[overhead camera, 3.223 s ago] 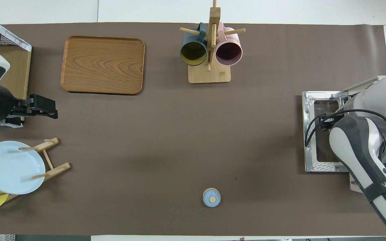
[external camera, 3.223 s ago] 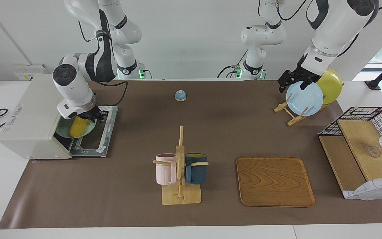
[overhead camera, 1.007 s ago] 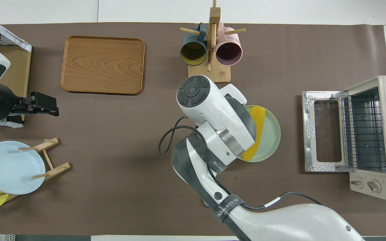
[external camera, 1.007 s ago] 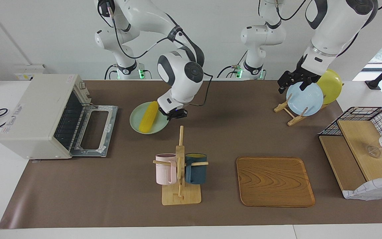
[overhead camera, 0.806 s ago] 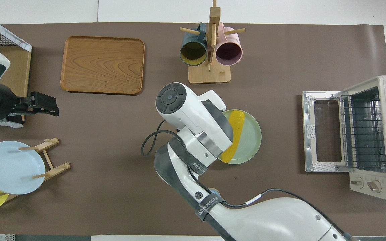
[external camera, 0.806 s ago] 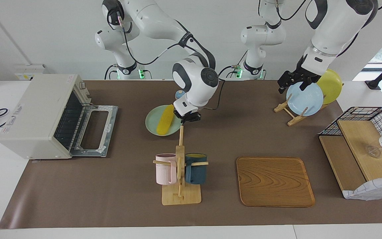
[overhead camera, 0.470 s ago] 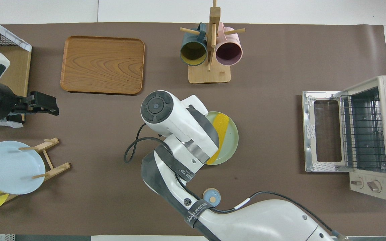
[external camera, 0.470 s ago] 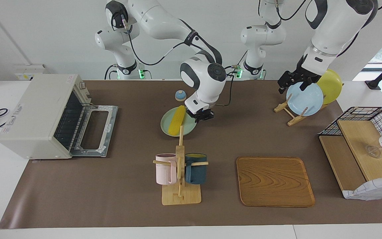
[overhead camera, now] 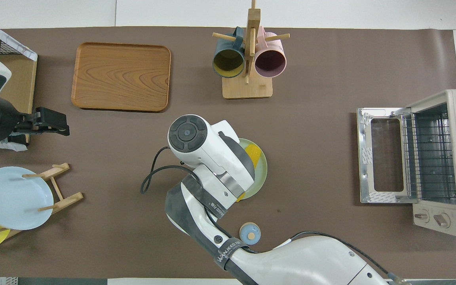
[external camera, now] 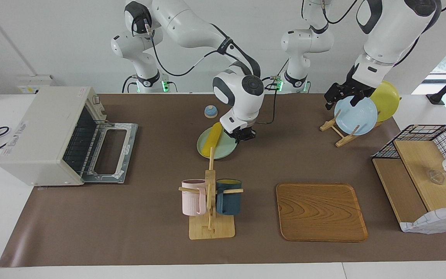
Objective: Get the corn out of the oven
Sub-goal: 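Pull the plate with corn out and set it on the table center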
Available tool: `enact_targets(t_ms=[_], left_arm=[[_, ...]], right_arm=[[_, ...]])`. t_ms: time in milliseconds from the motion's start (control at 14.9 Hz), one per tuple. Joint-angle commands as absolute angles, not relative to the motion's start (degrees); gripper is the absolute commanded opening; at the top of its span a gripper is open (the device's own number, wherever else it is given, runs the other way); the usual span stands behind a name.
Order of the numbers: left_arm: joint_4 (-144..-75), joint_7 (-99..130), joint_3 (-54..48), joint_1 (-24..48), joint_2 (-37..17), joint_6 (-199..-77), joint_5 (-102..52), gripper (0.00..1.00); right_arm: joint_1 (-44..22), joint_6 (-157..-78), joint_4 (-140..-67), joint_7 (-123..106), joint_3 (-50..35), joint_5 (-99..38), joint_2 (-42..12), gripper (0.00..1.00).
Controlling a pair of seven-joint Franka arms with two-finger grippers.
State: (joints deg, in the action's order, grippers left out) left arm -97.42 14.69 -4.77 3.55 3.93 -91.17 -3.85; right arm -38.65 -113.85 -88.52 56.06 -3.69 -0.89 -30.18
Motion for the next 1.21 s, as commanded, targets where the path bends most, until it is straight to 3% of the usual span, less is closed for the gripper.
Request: enact_targets(t_ms=[0, 134, 269, 403, 806, 940, 1074, 1141], left_arm=[[-99.4, 15.4, -4.8, 3.6, 5.4, -92.5, -4.1, 1.00], [-99.4, 15.4, -4.8, 3.6, 5.4, -92.5, -4.1, 1.00], [-99.4, 15.4, -4.8, 3.6, 5.4, -92.5, -4.1, 1.00], [-99.4, 15.4, -4.8, 3.6, 5.4, -92.5, -4.1, 1.00], [-99.5, 15.0, -5.1, 4.3, 4.8, -93.3, -4.1, 1.00], [-99.9, 14.9, -5.1, 7.1, 4.1, -94.3, -4.1, 1.00], [-101.3, 15.1, -5.1, 10.1, 3.4, -97.2, -6.5, 1.00], [-103.1, 15.3, -5.1, 11.5, 3.3, -99.4, -7.5, 1.00]], right_arm=[[-38.0, -118.7, -92.7, 56.8, -4.1, -2.9, -29.0, 0.00], [-37.7, -119.9, -92.8, 55.5, -4.0, -2.9, -28.9, 0.22], [-37.7, -120.3, -91.8, 51.3, -4.0, -2.7, -29.0, 0.30], [-37.0, -119.7, -91.3, 47.7, -3.8, -1.8, -28.9, 0.31], [-30.9, -102.0, -92.4, 41.4, -3.3, 4.1, -20.1, 0.26], [-27.7, -97.5, -95.3, 41.6, -3.3, 8.3, -18.5, 0.18], [-24.9, -99.9, -102.7, 41.7, -3.3, 12.9, -15.8, 0.00], [-23.9, -102.2, -106.5, 41.6, -3.3, 15.3, -14.6, 0.00]])
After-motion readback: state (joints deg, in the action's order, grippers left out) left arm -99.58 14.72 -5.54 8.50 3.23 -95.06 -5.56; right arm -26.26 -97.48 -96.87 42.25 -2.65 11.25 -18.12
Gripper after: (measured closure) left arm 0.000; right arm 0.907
